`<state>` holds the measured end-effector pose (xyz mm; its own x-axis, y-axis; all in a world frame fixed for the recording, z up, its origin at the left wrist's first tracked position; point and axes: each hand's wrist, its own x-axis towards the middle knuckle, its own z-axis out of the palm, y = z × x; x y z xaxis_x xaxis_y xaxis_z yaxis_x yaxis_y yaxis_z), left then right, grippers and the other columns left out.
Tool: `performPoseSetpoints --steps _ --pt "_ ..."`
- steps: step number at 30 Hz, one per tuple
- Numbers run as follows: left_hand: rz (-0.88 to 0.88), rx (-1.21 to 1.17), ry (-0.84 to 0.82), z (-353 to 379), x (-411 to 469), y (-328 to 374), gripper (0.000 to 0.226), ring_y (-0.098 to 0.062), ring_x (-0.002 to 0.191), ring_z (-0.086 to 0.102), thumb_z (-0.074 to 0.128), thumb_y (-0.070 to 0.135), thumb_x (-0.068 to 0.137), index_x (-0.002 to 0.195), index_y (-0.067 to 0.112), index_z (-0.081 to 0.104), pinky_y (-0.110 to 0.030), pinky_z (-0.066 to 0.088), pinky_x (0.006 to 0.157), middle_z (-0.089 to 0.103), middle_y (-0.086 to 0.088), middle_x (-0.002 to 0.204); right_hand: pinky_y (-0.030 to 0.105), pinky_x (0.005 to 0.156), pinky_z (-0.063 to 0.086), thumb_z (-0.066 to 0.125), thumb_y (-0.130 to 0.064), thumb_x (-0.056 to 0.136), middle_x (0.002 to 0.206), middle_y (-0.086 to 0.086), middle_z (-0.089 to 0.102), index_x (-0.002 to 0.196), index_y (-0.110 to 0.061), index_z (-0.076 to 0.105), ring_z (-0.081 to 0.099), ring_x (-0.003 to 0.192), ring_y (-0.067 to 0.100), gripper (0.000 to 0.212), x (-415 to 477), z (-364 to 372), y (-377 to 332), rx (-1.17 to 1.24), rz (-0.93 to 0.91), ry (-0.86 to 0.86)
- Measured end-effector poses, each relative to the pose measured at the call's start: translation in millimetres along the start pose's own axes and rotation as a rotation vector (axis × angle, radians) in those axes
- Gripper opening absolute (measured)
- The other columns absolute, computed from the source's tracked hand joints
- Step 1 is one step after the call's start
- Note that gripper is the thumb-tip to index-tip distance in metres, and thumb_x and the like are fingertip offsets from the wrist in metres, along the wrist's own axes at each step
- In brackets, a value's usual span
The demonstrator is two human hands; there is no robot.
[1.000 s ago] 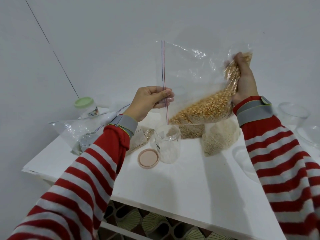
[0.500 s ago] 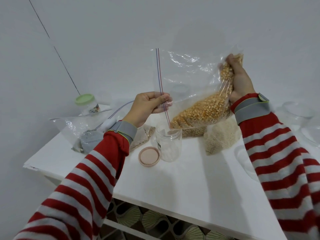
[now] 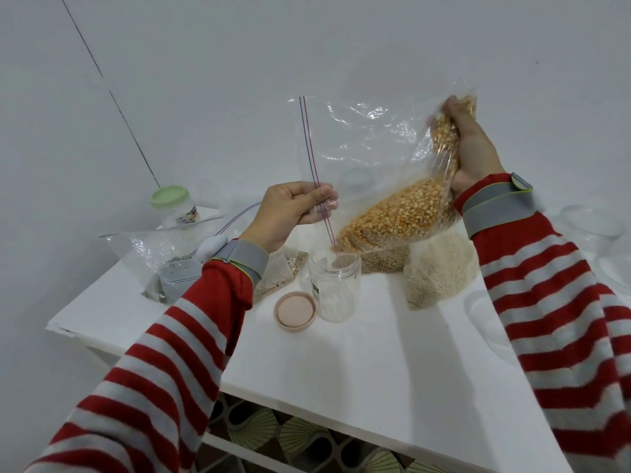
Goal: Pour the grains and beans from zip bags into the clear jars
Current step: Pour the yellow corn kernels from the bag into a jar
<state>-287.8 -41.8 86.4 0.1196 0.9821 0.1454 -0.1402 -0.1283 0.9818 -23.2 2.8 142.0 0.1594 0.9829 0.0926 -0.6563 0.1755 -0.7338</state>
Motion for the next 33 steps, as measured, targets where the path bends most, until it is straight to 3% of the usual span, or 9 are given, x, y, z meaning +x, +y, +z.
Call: performPoseSetpoints --steps 4,8,15,24,28,33 --pt "0.001 0.003 0.011 -2.5 -0.3 3.0 0.022 -0.024 0.086 0.072 0.066 0.007 0.089 0.108 -0.006 0.067 -0.033 0.06 0.08 0.073 -0.019 0.098 0.031 0.094 0.053 0.078 -0.026 0.084 0.097 0.002 0.069 0.091 -0.017 0.069 0.07 0.079 0.011 0.014 1.4 6.1 -1.2 -0.024 0.005 -0.008" --pt "0.001 -0.001 0.013 -4.6 -2.2 5.2 0.02 -0.024 0.085 0.072 0.066 0.006 0.089 0.106 -0.005 0.067 -0.032 0.06 0.079 0.073 -0.017 0.097 0.032 0.093 0.055 0.078 -0.028 0.083 0.112 0.006 0.07 0.106 -0.013 0.068 0.07 0.084 0.013 0.029 1.2 11.8 -3.2 -0.076 0.008 -0.014" --pt "-0.006 -0.001 0.014 -7.5 -9.2 3.1 0.018 -0.024 0.087 0.072 0.065 0.005 0.09 0.105 -0.004 0.068 -0.031 0.06 0.079 0.073 -0.018 0.098 0.026 0.085 0.057 0.074 -0.025 0.087 0.083 -0.002 0.074 0.094 -0.015 0.068 0.072 0.083 0.009 0.014 -6.2 23.0 -6.6 -0.141 0.007 -0.046" --pt "-0.009 -0.005 0.027 -14.1 -16.8 1.0 0.019 -0.024 0.089 0.072 0.065 0.006 0.09 0.106 -0.004 0.068 -0.03 0.06 0.08 0.074 -0.016 0.098 0.025 0.072 0.055 0.074 -0.039 0.086 0.089 0.004 0.076 0.095 -0.018 0.069 0.071 0.076 0.011 0.023 -6.3 34.7 -8.3 -0.305 -0.004 -0.072" --pt "-0.003 -0.007 0.022 -14.7 -21.3 1.7 0.02 -0.025 0.091 0.072 0.065 0.006 0.09 0.107 -0.004 0.067 -0.028 0.06 0.076 0.073 -0.017 0.1 0.028 0.08 0.057 0.073 -0.038 0.086 0.087 0.004 0.077 0.105 -0.013 0.069 0.072 0.077 0.012 0.032 -5.3 39.5 -8.9 -0.346 -0.008 -0.069" --pt "-0.002 0.007 0.013 -16.6 -25.7 -2.4 0.02 -0.025 0.092 0.072 0.066 0.007 0.09 0.107 -0.004 0.067 -0.029 0.06 0.078 0.073 -0.017 0.101 0.023 0.072 0.057 0.075 -0.034 0.086 0.082 0.004 0.077 0.1 -0.013 0.069 0.072 0.072 0.011 0.026 -4.3 39.8 -3.6 -0.345 0.019 -0.027"
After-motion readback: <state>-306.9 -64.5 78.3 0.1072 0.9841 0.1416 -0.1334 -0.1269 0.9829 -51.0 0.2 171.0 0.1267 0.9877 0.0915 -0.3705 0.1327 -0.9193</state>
